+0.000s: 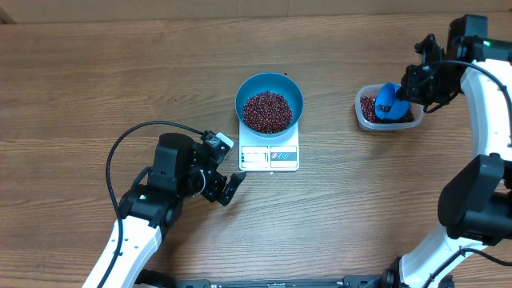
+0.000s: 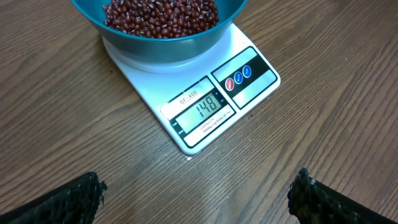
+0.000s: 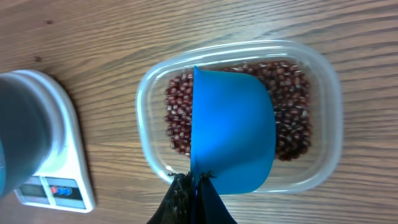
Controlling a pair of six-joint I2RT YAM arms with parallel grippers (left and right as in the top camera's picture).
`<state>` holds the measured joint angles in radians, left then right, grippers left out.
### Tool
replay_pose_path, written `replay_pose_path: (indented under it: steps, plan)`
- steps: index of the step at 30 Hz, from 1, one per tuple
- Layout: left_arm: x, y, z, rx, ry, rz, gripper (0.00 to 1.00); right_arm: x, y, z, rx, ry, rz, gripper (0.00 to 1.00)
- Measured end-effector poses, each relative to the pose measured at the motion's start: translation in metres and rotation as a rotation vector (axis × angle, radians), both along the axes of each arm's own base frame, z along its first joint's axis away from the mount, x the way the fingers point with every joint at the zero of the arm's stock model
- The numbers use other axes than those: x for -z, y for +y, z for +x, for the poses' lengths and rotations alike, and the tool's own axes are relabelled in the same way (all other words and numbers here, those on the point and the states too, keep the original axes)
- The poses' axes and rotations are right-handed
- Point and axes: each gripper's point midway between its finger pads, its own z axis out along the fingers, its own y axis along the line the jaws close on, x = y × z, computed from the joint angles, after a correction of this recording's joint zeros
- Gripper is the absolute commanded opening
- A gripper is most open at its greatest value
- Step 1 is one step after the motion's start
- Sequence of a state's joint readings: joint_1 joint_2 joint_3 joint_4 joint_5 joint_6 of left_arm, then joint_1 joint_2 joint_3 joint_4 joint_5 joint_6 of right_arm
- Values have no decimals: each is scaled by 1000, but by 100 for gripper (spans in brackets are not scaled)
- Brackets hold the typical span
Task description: Scoop item into bowl and weigh 150g on scale
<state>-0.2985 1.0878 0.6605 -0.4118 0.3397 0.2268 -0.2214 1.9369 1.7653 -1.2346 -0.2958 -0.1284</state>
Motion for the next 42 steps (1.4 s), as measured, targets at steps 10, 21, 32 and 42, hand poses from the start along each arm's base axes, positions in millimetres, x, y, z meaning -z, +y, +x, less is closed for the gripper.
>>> replay_pose_path:
  steps: [10, 21, 32, 42]
  plan:
    - [0, 0, 0, 0, 0, 0, 100, -16, 3, -7, -3, -29, 127, 4]
    - [0, 0, 0, 0, 0, 0, 99, -79, 31, -20, -68, -177, 153, 4]
    - [0, 0, 0, 0, 0, 0, 99, -104, 155, -20, -359, -259, 213, 4]
    - [0, 0, 0, 0, 0, 0, 100, -102, 224, -30, -489, -294, 120, 4]
